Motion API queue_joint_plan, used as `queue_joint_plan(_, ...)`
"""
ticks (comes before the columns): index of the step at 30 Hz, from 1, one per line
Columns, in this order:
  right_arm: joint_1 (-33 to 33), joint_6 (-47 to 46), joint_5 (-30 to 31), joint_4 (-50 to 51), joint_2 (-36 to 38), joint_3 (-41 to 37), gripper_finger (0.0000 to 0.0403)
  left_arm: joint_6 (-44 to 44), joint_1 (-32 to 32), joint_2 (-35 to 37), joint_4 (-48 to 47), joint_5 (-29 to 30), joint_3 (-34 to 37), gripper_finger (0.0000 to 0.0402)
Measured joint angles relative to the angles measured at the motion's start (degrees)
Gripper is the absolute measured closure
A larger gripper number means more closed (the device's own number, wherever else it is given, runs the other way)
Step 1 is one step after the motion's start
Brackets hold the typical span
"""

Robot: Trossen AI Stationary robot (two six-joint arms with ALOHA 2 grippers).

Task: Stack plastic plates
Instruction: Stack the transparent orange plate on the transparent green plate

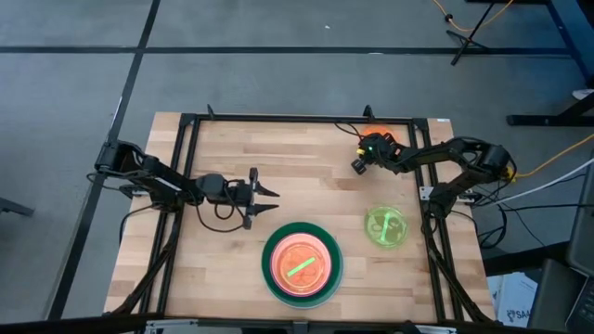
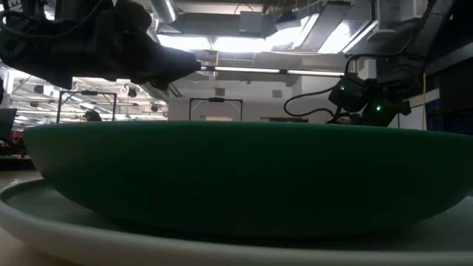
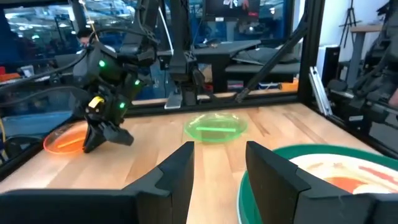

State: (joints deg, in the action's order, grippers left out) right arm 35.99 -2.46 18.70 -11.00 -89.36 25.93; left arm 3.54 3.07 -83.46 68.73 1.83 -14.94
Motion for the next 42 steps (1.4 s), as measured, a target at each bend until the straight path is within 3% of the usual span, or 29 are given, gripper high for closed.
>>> queue_joint_plan(5, 0.0, 1.7, 0.3, -0.6, 0.0, -0.1, 0.0396, 0.0, -0.4, 0.0, -1.2, 0.1, 0.0, 0.0263)
queue_joint_plan(11, 0.1, 4.2, 0.6, -2.5, -0.1, -0.2, 0.04, -0.9, -4.2, 0.3, -0.2, -5.3, 0.6, 0.0263)
queue_joint_plan(19, -1.3, 5.1, 0.6, -3.5, -0.2, -0.2, 0.0401, -2.5, -9.8, 0.3, 8.3, -7.4, 6.5, 0.0263)
queue_joint_plan(36, -21.4, 7.3, 1.7, -12.2, -0.1, 0.1, 0.0402, -5.1, -7.6, 0.3, 10.3, -7.3, 8.2, 0.0263)
queue_joint_plan(42, -26.5, 7.5, 2.8, -9.9, 0.0, 4.0, 0.0402, -5.0, -7.0, 0.3, 10.2, -7.2, 8.2, 0.0263)
